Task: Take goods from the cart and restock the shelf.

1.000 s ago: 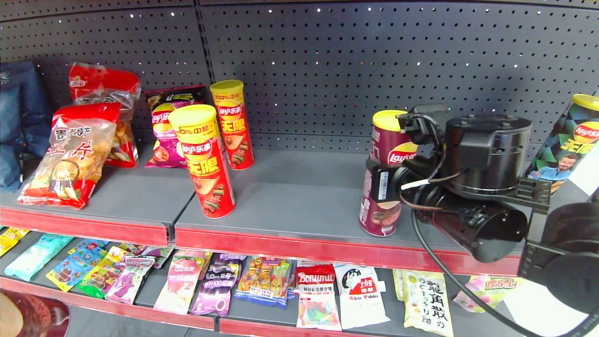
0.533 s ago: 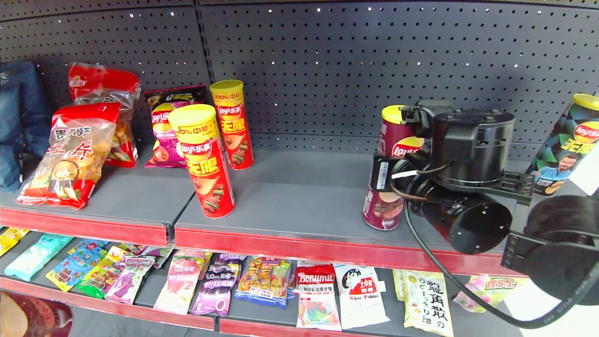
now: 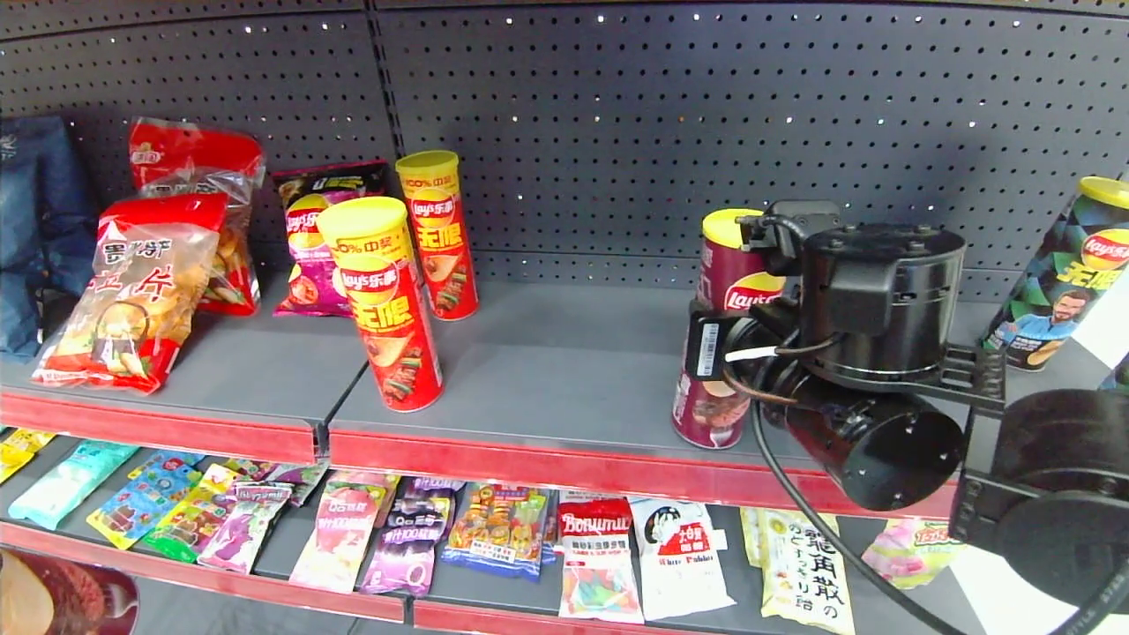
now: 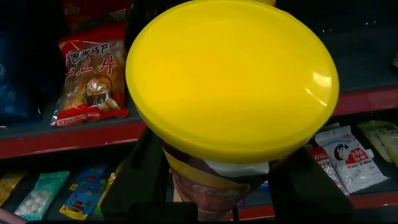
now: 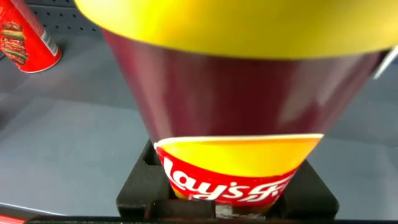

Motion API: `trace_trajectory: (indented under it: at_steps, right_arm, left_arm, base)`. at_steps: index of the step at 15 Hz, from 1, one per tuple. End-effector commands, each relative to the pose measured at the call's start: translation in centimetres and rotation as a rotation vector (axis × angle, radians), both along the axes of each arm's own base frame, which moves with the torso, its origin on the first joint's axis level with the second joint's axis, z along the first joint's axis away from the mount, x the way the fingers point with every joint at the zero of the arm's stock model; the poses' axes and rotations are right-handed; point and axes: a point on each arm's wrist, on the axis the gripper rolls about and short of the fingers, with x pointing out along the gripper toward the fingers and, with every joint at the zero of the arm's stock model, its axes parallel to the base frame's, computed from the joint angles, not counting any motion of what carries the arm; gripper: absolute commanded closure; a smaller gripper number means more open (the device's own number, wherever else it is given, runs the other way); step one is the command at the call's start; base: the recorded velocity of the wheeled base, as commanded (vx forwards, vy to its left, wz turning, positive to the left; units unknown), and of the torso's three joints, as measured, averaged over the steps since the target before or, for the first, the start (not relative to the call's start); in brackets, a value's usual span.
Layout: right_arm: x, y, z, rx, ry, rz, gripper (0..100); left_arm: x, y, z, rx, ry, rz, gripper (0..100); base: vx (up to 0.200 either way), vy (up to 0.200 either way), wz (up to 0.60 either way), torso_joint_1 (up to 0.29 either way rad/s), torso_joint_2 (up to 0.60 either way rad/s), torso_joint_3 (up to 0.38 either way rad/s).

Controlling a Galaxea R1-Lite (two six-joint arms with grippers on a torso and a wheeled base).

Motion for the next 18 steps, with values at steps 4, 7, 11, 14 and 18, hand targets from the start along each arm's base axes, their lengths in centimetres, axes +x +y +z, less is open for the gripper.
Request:
trace_trajectory:
  at_steps: [4,7,11,14,18]
  right_arm:
    - [-0.5,-0.4,-1.1,-0.039,0.027,-0.007,100]
    - [-0.4,-0.4,-1.0,-0.039,0.026,-0.010,100]
    - [-0.4,-0.3,-1.2,-0.039,0.030,-0.010,100]
    - [-0.6,-0.5,-0.8,-0.030,0.020,-0.010,0]
    - [-2.0,-1.1,-0.4,-0.024,0.015,0.010,0]
  left_arm:
    - [0.0,0.0,0.0,0.000,0.002,-0.002,100]
    - [0.1,0.0,0.0,0.000,0.004,-0.001,100]
    - [0.1,0.0,0.0,0.000,0.004,-0.001,100]
    - [0.1,0.0,0.0,0.000,0.004,-0.001,100]
    - [0.0,0.0,0.0,0.000,0.002,-0.001,100]
  base:
    - [0.000,0.000,0.00,0.000,0.00,0.000]
    - [0.000,0.000,0.00,0.000,0.00,0.000]
    - [0.000,0.000,0.00,0.000,0.00,0.000]
    - [0.000,0.000,0.00,0.000,0.00,0.000]
    - [0.000,0.000,0.00,0.000,0.00,0.000]
